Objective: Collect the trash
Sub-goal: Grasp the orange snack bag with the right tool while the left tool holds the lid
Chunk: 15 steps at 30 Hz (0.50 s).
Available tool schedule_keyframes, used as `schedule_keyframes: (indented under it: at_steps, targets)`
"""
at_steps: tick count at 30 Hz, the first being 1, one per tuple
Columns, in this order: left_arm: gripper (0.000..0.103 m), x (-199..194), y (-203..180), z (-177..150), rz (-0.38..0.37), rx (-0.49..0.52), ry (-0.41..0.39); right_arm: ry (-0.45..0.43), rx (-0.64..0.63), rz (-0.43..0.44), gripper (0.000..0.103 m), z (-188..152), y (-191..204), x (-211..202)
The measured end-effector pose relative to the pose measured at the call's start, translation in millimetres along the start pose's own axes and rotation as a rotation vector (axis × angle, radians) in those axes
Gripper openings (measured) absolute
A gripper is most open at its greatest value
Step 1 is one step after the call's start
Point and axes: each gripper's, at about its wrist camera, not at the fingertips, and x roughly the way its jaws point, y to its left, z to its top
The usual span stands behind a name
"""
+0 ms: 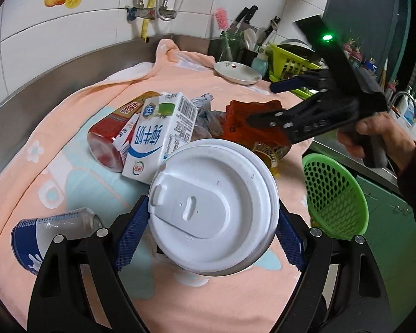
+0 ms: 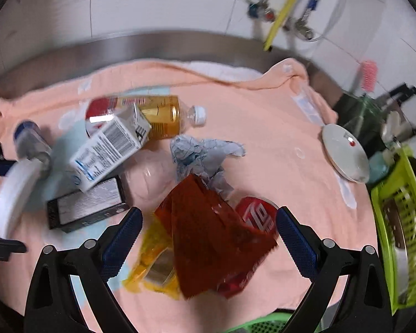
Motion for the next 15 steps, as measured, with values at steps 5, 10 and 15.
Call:
schedule_keyframes:
  at_steps: [5, 10, 15]
  targets:
    - [0.083, 3, 4, -1, -0.003, -0.009, 0.009, 0.068, -0.033, 0.001, 0.092, 6, 3, 23]
    - [0.083, 7, 5, -3, -0.008, -0.015, 0.017, 0.11, -0.032, 0.0, 0.062, 3, 5, 31]
    - [0.083, 7, 1, -3, -0.015, -0.01, 0.017, 0.086, -0.003, 0.008, 0.047, -3, 5, 21]
